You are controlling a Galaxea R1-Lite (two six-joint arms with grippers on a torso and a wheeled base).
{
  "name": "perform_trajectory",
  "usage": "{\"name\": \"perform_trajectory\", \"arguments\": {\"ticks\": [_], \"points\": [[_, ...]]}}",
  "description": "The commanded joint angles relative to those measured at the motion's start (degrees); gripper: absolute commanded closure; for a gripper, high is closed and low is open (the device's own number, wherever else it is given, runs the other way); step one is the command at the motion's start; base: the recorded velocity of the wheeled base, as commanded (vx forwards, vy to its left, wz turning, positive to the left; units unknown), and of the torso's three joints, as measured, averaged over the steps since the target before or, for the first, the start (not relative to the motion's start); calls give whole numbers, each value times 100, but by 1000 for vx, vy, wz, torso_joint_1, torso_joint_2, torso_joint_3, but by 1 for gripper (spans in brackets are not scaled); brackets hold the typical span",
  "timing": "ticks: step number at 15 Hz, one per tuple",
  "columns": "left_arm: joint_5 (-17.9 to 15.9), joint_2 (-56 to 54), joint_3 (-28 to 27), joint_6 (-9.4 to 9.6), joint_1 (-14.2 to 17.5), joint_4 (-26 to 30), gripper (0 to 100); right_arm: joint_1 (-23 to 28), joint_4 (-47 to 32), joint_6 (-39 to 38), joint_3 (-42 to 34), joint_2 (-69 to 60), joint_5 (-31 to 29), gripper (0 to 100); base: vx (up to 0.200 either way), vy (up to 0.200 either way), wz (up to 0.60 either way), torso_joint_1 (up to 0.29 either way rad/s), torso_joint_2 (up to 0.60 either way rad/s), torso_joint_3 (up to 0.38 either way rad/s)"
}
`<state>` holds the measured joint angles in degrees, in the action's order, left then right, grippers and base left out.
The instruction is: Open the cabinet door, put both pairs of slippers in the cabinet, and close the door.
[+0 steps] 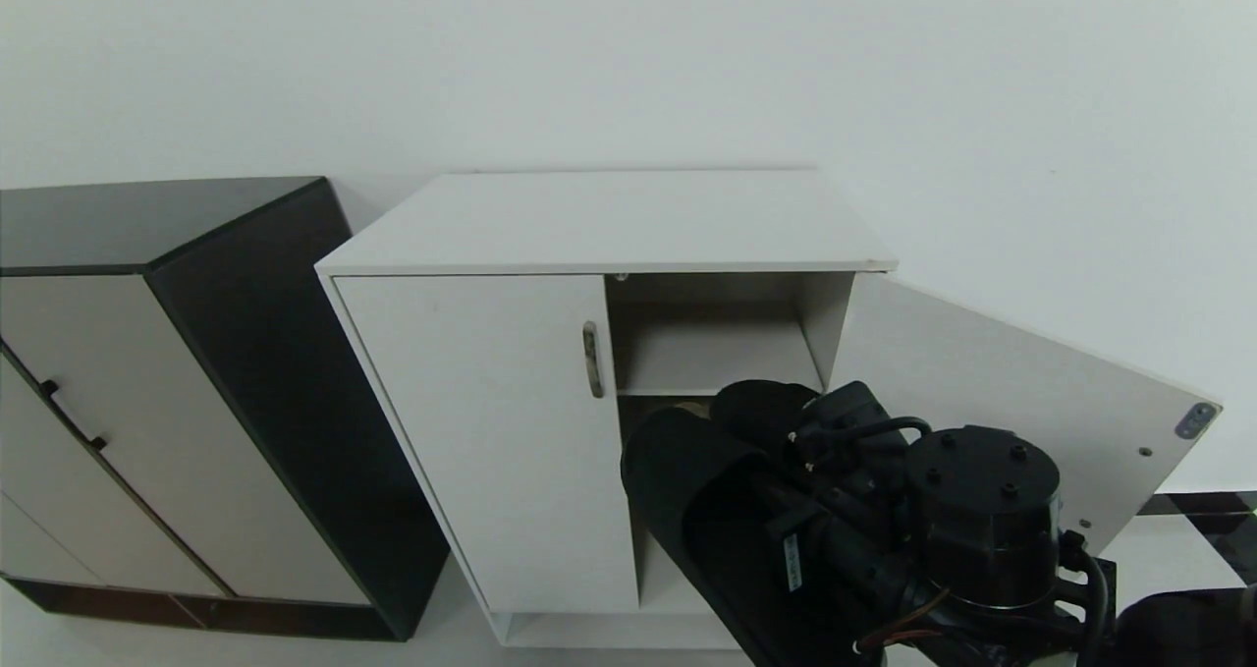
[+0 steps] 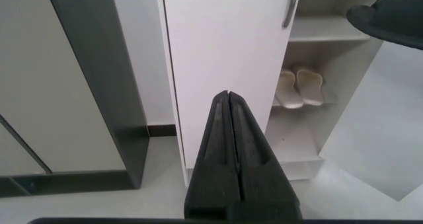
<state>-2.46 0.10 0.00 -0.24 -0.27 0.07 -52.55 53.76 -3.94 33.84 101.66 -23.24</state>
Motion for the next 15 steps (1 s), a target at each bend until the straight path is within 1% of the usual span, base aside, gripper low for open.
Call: {"name": "perform_trajectory", "arguments": {"ticks": [1,9,15], "points": [[-9,-1,0,-2,0,1,100,0,3,7,0,21,3,100,0,0,0,-173,481,310],[0,-1,0,-2,0,1,100,17,20,-2,0,170,12,100,0,0,0,-140,474,332],[0,-1,0,-11,0,1,100,26,135,-2,0,293,12,100,0,0,0,-62,446,383]]}}
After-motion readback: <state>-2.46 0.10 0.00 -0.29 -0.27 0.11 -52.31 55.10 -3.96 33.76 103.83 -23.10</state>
